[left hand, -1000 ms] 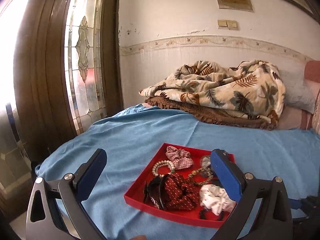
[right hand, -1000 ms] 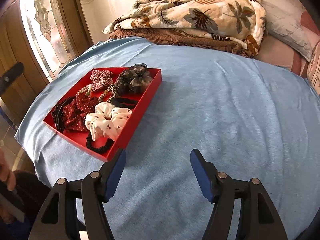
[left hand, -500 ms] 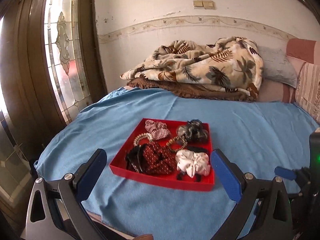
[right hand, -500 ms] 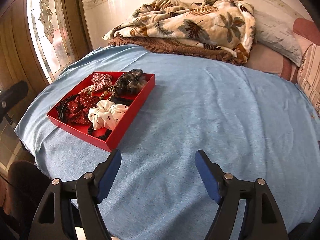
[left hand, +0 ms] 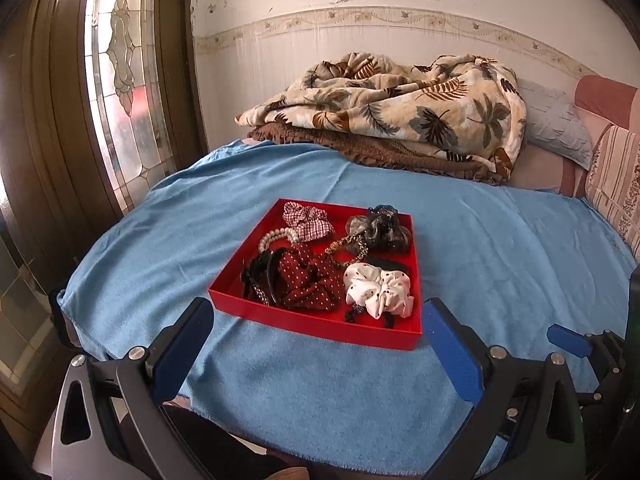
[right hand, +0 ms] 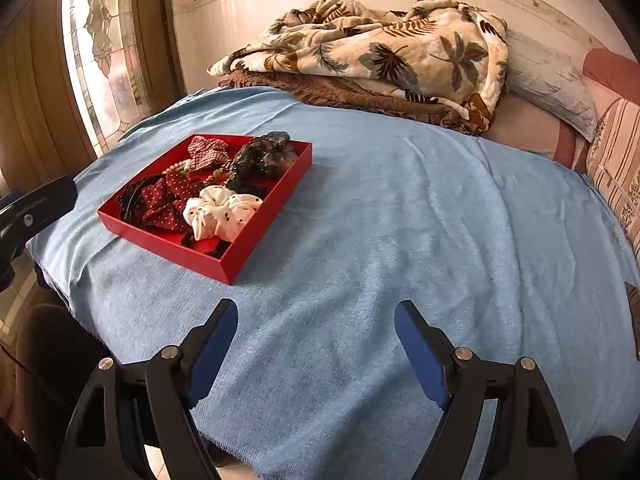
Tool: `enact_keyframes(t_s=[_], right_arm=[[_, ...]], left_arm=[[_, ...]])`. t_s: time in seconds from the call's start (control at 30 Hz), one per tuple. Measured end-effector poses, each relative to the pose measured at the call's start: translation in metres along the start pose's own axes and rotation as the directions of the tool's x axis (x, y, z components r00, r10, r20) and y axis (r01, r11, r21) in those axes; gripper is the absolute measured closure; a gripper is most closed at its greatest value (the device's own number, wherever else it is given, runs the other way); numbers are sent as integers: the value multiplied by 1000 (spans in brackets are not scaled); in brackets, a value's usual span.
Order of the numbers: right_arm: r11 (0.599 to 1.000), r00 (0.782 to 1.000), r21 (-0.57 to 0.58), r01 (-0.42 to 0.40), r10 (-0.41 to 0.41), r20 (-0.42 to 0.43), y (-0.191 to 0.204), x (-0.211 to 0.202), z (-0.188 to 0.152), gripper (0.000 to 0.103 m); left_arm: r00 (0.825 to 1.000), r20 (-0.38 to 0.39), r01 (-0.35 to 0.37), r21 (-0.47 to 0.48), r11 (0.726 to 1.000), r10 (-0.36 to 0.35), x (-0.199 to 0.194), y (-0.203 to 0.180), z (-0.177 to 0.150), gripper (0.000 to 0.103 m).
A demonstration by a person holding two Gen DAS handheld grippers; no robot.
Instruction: Organize jewelry
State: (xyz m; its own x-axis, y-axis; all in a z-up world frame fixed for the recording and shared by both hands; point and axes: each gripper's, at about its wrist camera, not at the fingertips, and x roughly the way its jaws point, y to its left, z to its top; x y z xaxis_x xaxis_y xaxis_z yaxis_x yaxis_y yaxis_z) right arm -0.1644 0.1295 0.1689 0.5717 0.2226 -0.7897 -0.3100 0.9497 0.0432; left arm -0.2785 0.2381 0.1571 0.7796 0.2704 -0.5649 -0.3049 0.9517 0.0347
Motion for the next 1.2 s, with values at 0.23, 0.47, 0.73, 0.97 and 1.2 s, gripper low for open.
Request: enact_keyframes(t_s=[0.23,0.47,0.73,0.97,1.2], right_arm=[[1000,1000,-7,25,-25,4,4,1,-1,16],[999,999,9,49,-49,2,3,4,-2,16],[998,998,10,64,-64,8,2,6,-3,16],[995,994,7,101,-101,45,1,1,-2,16],[994,993,15,110,-111,47,-1,2,-1,15]], left_arm=[[1000,-27,14,-4,1000,-15,7,2,-3,0],[999,-44,20,-2,1000,-20,13,2,-6,0],[997,-63,37,-5,999,-37,18,1,-8,0],[995,-76,58,7,998,-57,21,-2,-11,0],[993,-89,75,-6,997,-75,25,1,-12,0]])
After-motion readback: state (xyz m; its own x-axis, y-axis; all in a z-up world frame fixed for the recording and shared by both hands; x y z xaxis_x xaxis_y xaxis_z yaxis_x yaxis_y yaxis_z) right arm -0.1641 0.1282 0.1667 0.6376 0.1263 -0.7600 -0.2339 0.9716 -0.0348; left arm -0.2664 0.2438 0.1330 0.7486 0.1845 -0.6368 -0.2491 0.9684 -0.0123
